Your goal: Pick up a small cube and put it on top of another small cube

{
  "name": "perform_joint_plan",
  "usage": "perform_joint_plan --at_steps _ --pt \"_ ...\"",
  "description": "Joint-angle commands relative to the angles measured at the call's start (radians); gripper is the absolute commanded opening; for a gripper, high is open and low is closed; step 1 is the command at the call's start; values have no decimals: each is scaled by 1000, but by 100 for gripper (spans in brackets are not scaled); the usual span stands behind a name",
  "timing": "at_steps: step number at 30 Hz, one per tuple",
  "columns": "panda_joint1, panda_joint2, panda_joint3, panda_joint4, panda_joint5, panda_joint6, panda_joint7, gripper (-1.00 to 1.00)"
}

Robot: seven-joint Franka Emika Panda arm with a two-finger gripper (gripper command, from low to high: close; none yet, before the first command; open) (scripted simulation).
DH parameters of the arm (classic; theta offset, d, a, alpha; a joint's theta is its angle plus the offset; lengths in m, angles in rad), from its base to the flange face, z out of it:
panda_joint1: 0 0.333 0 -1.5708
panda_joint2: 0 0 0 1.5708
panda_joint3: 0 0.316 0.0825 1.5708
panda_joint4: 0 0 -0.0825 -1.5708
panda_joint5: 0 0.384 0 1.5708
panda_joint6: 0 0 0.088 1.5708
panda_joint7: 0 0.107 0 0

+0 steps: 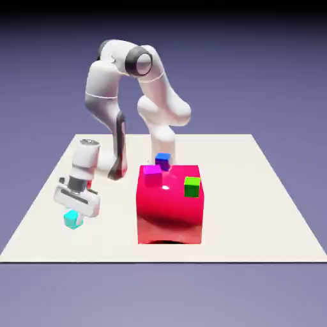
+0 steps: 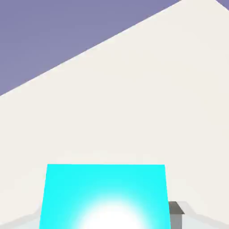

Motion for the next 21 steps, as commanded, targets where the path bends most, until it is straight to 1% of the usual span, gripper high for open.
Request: perform_joint_plan --at_steps 1,21 --pt "3 -33 27 0 17 -44 36 -100" --pt "56 -698 558 -7 327 -914 774 -100"
